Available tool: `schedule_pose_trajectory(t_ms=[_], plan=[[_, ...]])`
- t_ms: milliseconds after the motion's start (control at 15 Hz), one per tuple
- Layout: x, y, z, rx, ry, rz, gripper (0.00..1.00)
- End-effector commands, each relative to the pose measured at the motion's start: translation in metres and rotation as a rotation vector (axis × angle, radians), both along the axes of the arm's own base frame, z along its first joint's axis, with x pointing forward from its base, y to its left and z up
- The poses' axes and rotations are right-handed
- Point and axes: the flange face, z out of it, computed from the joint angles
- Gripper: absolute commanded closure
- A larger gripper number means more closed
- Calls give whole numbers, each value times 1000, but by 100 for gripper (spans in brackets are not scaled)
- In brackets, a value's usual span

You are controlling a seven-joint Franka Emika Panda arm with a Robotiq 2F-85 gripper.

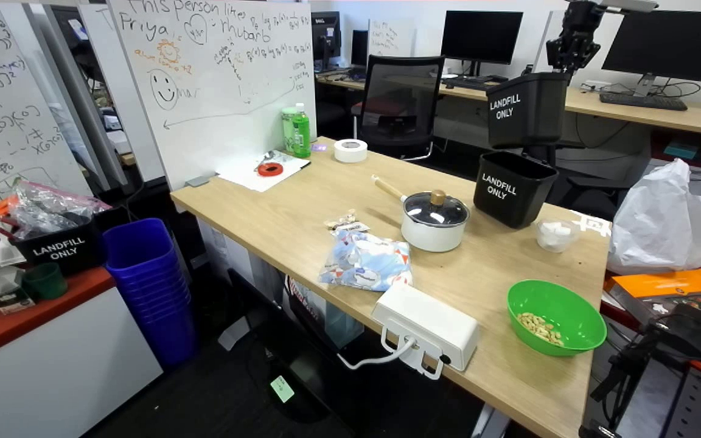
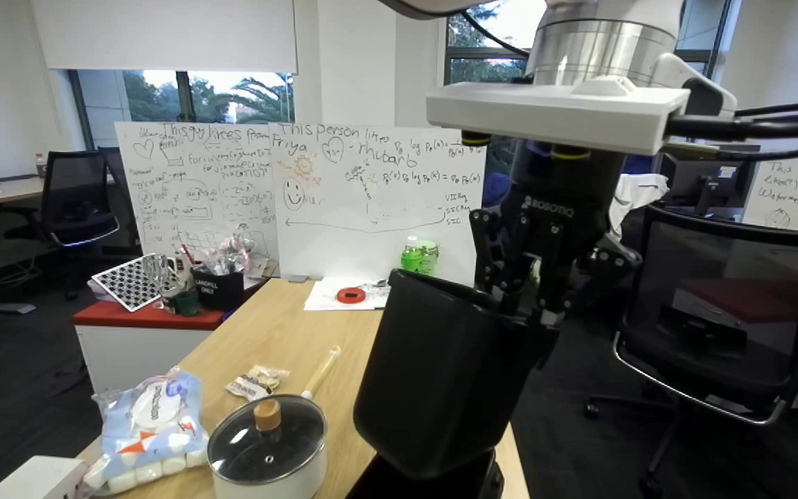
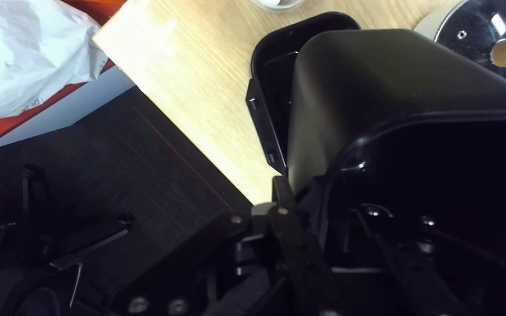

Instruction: Stack the two black waste bins together

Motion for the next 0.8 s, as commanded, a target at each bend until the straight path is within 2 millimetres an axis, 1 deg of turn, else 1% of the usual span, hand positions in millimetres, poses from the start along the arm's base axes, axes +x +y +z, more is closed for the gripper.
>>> schedule_pose_trajectory(t_ms=[0,333,533,733], plan=[[-2,-3,1,28,-27,64,94],[-8,-11,-13,55,-29,157,94],[-11,-19,-20,71,-53,199,94],[-15,-23,-25,93,-61,236,94]])
